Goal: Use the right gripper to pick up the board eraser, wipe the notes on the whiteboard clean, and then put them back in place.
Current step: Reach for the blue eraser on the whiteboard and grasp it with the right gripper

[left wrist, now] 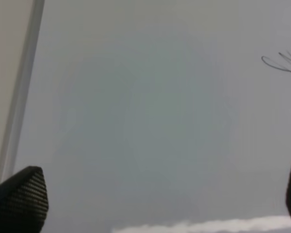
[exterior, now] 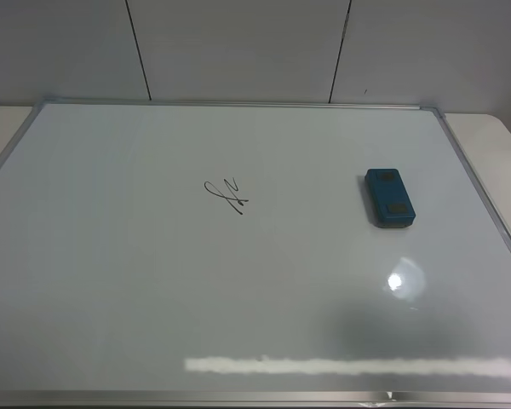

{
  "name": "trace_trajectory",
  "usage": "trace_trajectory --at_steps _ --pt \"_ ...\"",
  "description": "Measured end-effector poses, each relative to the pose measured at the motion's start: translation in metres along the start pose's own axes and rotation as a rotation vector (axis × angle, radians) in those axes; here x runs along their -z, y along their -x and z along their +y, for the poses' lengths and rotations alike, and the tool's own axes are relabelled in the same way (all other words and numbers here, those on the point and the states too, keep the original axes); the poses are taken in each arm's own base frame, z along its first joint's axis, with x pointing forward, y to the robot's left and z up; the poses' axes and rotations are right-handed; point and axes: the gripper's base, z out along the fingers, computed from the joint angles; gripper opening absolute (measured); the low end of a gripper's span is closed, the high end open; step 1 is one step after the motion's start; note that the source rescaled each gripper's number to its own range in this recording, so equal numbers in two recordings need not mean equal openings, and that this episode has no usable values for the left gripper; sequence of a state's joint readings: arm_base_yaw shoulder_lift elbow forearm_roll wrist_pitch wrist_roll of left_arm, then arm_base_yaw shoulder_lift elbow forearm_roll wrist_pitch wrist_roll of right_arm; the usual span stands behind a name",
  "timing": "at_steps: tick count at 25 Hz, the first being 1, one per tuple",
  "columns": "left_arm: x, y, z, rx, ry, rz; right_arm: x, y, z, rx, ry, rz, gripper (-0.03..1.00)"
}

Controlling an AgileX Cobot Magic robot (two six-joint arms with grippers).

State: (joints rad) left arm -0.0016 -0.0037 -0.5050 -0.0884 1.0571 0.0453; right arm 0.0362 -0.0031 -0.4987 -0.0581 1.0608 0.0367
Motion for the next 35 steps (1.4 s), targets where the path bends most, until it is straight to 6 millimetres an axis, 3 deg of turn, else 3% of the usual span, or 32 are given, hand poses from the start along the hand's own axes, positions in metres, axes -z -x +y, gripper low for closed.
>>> trace_trajectory --at_steps 16,21,28,35 --pt "0.000 0.000 0.000 0.000 0.000 0.000 0.000 0.000 0.000 0.000 0.000 0.001 1.00" --pt "0.000 0.000 0.000 0.000 0.000 0.000 -0.016 0.016 0.000 0.008 -0.009 0.126 1.00" --pt "0.000 0.000 0.000 0.000 0.000 0.000 -0.075 0.066 0.002 0.046 -0.029 0.364 1.00" --pt "0.000 0.000 0.000 0.000 0.000 0.000 -0.169 0.116 0.009 0.076 0.008 0.556 1.00"
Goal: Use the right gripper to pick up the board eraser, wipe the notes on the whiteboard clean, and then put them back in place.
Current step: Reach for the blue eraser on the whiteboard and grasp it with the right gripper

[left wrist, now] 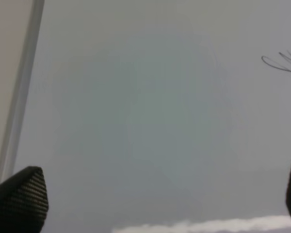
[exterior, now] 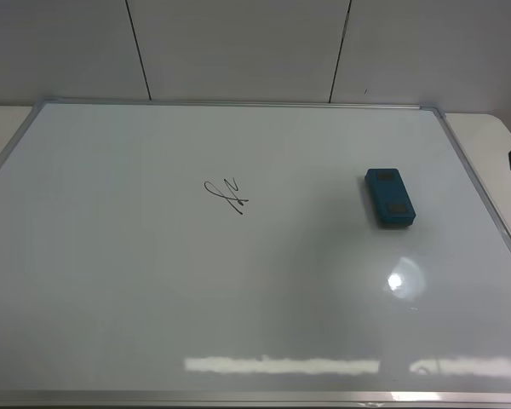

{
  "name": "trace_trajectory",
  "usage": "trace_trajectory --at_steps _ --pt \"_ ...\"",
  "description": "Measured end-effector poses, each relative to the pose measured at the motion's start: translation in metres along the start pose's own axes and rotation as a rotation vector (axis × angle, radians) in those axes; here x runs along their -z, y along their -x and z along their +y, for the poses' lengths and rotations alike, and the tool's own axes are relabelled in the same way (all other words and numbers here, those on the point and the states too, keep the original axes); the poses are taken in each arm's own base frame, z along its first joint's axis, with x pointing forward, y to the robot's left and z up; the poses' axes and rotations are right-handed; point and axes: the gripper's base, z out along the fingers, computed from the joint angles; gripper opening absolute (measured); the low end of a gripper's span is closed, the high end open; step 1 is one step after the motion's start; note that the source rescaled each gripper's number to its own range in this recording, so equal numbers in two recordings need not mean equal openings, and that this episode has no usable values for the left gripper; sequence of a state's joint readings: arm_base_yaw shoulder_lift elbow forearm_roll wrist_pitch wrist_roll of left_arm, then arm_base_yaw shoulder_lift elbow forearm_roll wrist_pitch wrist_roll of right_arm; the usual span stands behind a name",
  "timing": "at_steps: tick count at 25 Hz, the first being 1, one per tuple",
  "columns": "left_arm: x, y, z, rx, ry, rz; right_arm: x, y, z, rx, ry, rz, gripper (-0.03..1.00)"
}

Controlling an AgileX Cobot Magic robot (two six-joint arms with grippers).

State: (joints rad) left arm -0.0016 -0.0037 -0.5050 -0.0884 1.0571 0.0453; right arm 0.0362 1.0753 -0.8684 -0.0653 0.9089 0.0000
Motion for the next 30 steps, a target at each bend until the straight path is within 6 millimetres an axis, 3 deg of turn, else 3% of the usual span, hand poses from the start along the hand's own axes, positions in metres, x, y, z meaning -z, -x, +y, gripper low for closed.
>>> trace_trajectory --at_steps 3,7,11,17,21,30 --pt "0.000 0.000 0.000 0.000 0.000 0.000 -0.035 0.030 0.005 0.005 0.053 0.030 1.00" --pt "0.000 0.000 0.000 0.000 0.000 0.000 -0.080 0.049 0.013 -0.006 0.116 0.026 1.00" --pt "0.000 0.000 0.000 0.000 0.000 0.000 -0.120 0.051 0.016 -0.015 0.128 0.073 1.00" --pt "0.000 0.000 0.000 0.000 0.000 0.000 -0.170 0.038 0.022 -0.076 0.162 0.216 1.00" --pt "0.000 0.000 0.000 0.000 0.000 0.000 -0.189 0.033 0.026 -0.097 0.192 0.244 1.00" --pt "0.000 0.000 0.000 0.000 0.000 0.000 -0.191 0.039 0.034 -0.118 0.221 0.176 1.00"
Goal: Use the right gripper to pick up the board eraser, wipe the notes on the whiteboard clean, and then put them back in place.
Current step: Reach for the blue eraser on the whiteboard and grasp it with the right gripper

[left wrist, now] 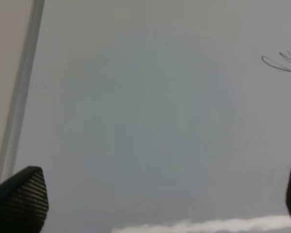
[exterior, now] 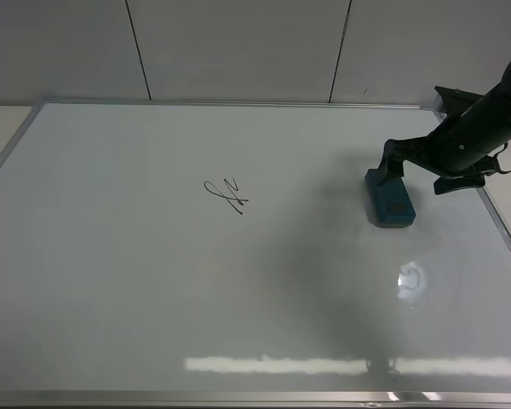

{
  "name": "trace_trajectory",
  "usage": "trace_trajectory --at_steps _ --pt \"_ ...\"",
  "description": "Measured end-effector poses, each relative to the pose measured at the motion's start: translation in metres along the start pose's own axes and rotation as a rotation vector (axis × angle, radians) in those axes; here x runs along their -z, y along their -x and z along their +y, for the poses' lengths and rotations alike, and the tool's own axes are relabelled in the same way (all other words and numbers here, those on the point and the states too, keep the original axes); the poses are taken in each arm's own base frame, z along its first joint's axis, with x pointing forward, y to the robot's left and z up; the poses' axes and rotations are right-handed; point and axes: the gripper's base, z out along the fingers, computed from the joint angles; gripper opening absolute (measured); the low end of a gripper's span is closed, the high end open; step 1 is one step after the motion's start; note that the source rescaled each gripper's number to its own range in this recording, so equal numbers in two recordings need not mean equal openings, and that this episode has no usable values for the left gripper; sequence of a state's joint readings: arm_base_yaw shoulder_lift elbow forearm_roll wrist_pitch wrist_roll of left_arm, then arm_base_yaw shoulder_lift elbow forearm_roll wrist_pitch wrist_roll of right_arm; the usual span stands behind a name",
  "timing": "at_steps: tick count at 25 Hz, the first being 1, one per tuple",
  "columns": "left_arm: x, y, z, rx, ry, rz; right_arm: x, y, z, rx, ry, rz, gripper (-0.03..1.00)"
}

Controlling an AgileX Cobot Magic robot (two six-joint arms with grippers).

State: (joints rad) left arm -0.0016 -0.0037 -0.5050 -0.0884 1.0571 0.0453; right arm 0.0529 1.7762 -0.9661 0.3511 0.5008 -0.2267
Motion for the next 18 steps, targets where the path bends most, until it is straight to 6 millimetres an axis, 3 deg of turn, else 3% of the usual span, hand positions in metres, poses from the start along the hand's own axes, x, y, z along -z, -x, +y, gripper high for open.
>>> trace_trajectory --at_steps 8,18 --pt "0.000 0.000 0.000 0.000 0.000 0.000 -0.002 -0.002 0.012 -0.019 0.010 0.008 1.00" --pt "0.000 0.000 0.000 0.000 0.000 0.000 -0.006 -0.003 0.011 -0.012 -0.019 0.038 1.00"
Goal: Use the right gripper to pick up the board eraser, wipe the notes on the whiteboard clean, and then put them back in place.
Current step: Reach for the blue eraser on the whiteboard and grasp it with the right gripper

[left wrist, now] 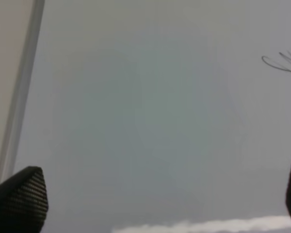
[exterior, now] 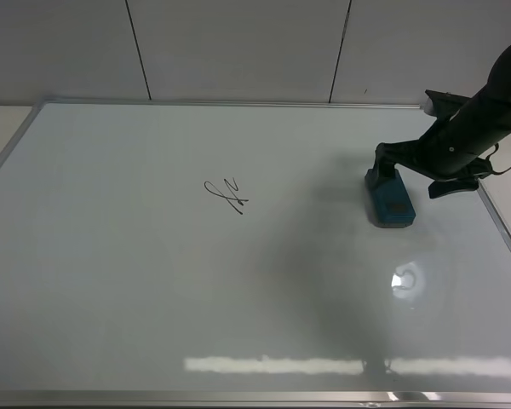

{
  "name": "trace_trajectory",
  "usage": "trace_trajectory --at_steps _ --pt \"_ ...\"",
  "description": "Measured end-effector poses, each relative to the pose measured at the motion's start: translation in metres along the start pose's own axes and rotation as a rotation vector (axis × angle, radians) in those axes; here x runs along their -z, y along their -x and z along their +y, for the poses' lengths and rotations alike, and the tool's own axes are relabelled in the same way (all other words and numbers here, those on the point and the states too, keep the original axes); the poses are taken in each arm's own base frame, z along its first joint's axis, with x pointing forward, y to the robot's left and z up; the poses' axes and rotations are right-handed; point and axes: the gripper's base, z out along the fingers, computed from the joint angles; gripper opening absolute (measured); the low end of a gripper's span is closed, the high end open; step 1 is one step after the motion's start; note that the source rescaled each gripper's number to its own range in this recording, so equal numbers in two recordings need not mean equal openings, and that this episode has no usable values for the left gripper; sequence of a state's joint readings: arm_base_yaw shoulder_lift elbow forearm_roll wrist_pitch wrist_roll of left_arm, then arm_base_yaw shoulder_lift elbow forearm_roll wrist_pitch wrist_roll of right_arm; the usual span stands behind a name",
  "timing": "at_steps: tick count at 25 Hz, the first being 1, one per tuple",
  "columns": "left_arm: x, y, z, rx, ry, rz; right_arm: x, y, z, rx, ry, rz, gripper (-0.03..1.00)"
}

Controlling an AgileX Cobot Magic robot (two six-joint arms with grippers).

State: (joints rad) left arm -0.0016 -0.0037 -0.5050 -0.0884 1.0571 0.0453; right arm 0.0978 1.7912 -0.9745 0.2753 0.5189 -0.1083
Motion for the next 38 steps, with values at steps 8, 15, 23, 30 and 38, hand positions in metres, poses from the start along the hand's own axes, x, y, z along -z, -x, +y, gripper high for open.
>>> trace_trajectory --at_steps 8,15,23,30,38 --pt "0.000 0.000 0.000 0.000 0.000 0.000 -0.021 0.010 0.016 0.046 0.007 0.030 1.00" --pt "0.000 0.000 0.000 0.000 0.000 0.000 -0.022 0.012 0.014 0.069 -0.039 0.065 1.00" --pt "0.000 0.000 0.000 0.000 0.000 0.000 -0.022 0.012 0.011 0.090 -0.063 0.071 1.00" --pt "0.000 0.000 0.000 0.000 0.000 0.000 -0.024 0.012 0.011 0.091 -0.066 0.072 1.00" --pt "0.000 0.000 0.000 0.000 0.000 0.000 -0.033 0.010 0.016 0.093 -0.062 0.077 1.00"
